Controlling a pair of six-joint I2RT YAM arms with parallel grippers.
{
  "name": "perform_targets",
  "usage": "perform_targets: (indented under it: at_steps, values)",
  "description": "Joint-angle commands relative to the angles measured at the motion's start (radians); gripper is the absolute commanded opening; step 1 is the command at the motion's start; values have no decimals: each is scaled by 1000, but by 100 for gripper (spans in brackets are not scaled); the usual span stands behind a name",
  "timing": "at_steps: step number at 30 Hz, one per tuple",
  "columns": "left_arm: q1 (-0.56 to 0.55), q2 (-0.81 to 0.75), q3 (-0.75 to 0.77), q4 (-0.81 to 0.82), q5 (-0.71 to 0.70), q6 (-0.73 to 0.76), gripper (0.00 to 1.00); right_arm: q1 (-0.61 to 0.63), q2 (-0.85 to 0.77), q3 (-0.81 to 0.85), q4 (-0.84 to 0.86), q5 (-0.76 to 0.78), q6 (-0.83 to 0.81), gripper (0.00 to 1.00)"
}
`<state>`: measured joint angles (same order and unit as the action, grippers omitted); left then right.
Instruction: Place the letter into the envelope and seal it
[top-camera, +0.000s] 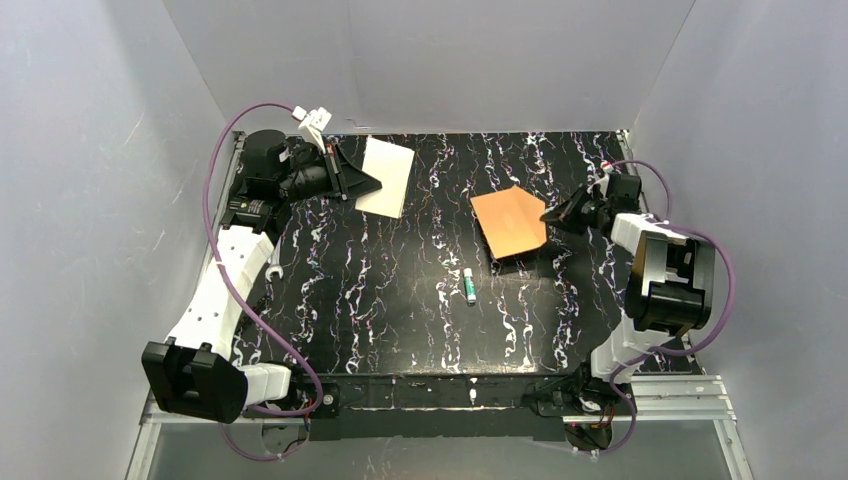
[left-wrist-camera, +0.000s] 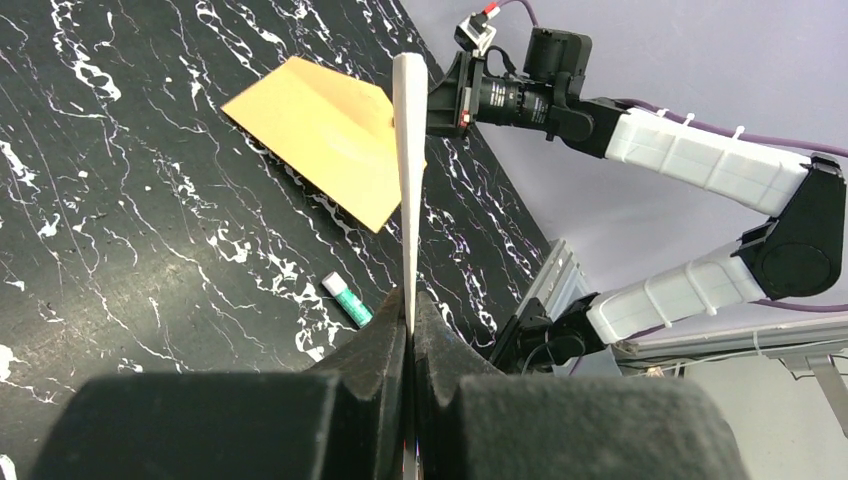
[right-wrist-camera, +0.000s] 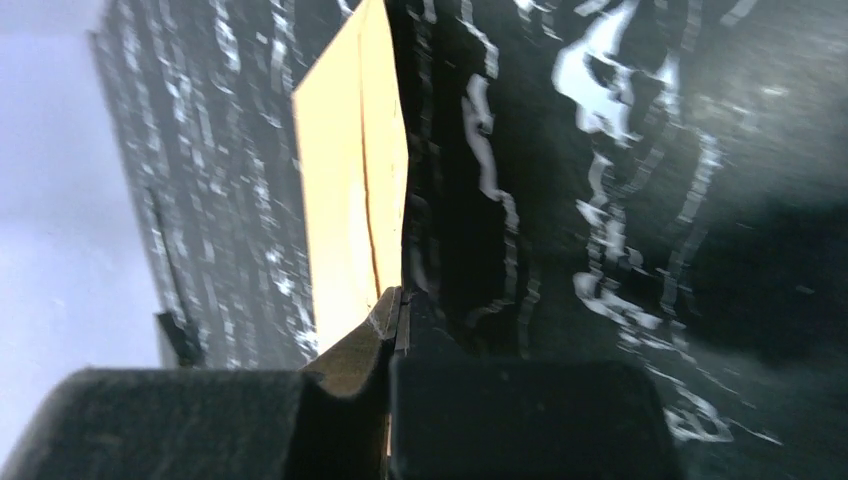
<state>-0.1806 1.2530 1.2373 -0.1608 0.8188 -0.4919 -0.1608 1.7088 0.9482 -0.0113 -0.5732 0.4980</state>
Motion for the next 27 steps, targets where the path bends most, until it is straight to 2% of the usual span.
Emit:
perform_targets:
  at_steps: [1,7,10,15,19,25,26,27]
  values:
    - [-3,-34,23,36,9,-23,0,97,-42,-16,193,-4,298,1]
    - [-3,-46,0,46,-8,-41,0,352,-3,6,247,94,437,1]
    - [-3,-54,-14,44,-23,-47,0,458,20,-23,346,132,532,1]
    - [-4,-64,-44,50,-47,-68,0,609,43,-33,349,180,572,1]
    - [-4,-75,-77,58,-59,-87,0,696,4,-80,291,273,575,1]
    - [-3,-86,-149,94,-73,-143,0,753,-39,-95,215,406,599,1]
    - [-3,-86,-154,94,-75,-145,0,759,-41,-79,180,411,598,7]
    - [-3,-86,-156,93,-80,-149,0,764,-47,-66,161,409,591,20]
